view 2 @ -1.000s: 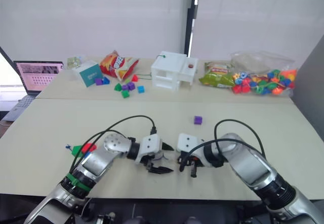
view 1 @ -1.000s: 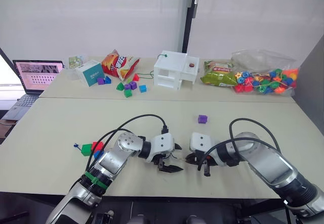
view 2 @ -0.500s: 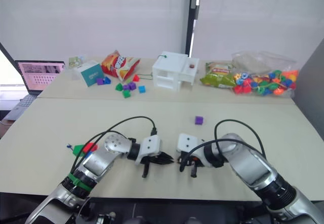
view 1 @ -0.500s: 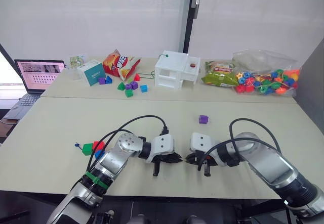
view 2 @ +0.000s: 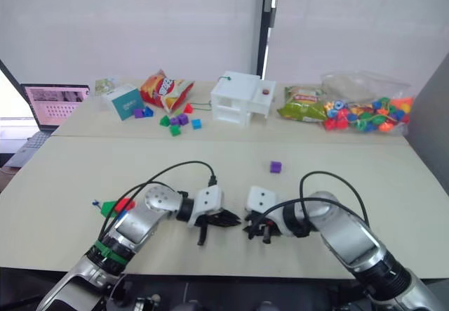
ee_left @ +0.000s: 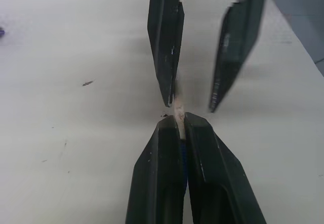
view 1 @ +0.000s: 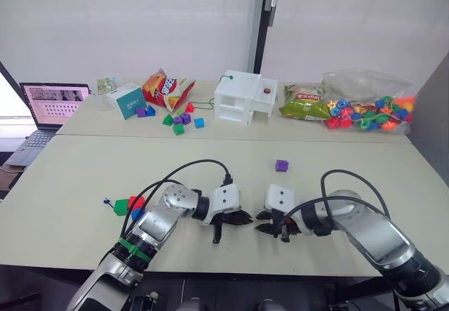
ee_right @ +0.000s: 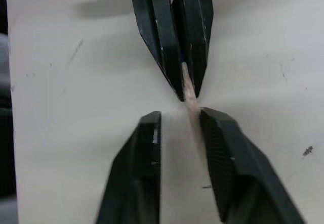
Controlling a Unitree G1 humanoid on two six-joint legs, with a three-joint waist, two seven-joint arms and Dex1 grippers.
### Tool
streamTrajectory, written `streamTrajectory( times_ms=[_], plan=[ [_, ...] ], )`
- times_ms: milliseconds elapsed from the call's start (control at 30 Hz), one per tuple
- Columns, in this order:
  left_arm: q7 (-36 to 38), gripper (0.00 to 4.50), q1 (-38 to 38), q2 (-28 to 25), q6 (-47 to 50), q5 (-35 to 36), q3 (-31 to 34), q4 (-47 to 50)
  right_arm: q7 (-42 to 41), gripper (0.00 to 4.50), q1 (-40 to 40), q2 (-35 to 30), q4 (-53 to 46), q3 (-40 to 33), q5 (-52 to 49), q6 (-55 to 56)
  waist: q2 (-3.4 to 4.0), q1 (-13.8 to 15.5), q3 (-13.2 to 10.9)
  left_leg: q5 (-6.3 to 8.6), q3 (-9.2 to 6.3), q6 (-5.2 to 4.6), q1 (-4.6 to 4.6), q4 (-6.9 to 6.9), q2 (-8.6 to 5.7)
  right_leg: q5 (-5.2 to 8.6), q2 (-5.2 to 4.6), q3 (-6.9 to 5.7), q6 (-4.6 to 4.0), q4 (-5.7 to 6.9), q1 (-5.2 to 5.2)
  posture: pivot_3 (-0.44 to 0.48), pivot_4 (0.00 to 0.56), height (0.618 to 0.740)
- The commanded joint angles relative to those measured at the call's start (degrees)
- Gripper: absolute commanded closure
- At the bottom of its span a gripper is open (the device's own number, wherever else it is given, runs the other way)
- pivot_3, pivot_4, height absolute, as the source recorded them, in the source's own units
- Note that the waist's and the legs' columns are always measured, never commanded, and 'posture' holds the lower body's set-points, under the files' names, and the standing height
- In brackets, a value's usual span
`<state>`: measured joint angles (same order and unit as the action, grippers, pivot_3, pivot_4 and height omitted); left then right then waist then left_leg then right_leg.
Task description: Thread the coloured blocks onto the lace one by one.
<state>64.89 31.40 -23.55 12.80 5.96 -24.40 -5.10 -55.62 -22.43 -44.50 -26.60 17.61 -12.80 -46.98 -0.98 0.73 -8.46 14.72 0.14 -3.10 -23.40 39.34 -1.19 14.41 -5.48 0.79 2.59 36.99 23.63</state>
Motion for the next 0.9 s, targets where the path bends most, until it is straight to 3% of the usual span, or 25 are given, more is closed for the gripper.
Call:
streamTrajectory(
  times_ms=[33,200,333,500,767,900],
  plan=[
    [0.11,4.5,-1.0,-2.13,0.32,0.63,2.27,2.62,4.84,1.77,4.05,0.5,-4.33,-13.33,-4.13,-4.94,0.0,0.13,0.0,0.0,-0.01,0.0,0.01,0.0,-0.01,0.0,-0.01,0.0,0.0,0.0,-0.01,0.0,0.15,0.74],
    [-0.33,4.5,-3.19,-4.95,2.19,1.19,4.21,5.21,19.03,0.04,11.65,11.23,-8.48,-26.14,-4.79,-9.81,-0.01,-0.01,0.01,0.01,-0.07,0.0,0.07,-0.03,0.04,0.0,0.01,-0.01,0.0,-0.01,-0.09,0.0,0.15,0.74],
    [-0.99,4.5,-4.59,-6.3,4.3,1.99,5.89,7.33,37.36,0.01,13.32,23.57,-6.71,-25.02,3.9,-5.68,0.01,-0.11,0.02,0.0,-0.03,0.01,0.08,-0.05,0.01,0.0,-0.01,0.07,0.0,0.06,0.0,0.0,0.15,0.74],
    [-1.48,4.5,-4.9,-6.49,5.42,1.89,6.09,8.01,53.0,0.01,7.79,39.53,1.81,-21.56,9.64,2.91,0.02,-0.85,0.03,-0.15,0.06,0.26,-0.01,-0.18,-0.05,-0.03,0.04,0.21,-0.05,0.22,0.36,0.0,0.15,0.74],
    [-2.1,4.5,-5.1,-6.65,6.26,1.62,6.16,8.96,65.91,0.01,-5.13,46.7,29.55,-23.82,13.48,21.17,0.03,-1.46,0.03,-0.21,0.06,0.34,-0.03,-0.38,-0.12,-0.04,0.03,0.2,-0.07,0.21,0.46,0.0,0.15,0.74],
    [-2.5,4.5,-5.39,-6.73,7.07,1.79,6.26,10.0,65.05,0.01,-11.27,45.88,42.44,-24.41,12.35,27.86,0.03,-1.83,0.03,-0.23,0.07,0.38,-0.01,-0.48,-0.1,-0.04,0.06,0.2,-0.08,0.22,0.51,0.0,0.15,0.74]
  ],
)
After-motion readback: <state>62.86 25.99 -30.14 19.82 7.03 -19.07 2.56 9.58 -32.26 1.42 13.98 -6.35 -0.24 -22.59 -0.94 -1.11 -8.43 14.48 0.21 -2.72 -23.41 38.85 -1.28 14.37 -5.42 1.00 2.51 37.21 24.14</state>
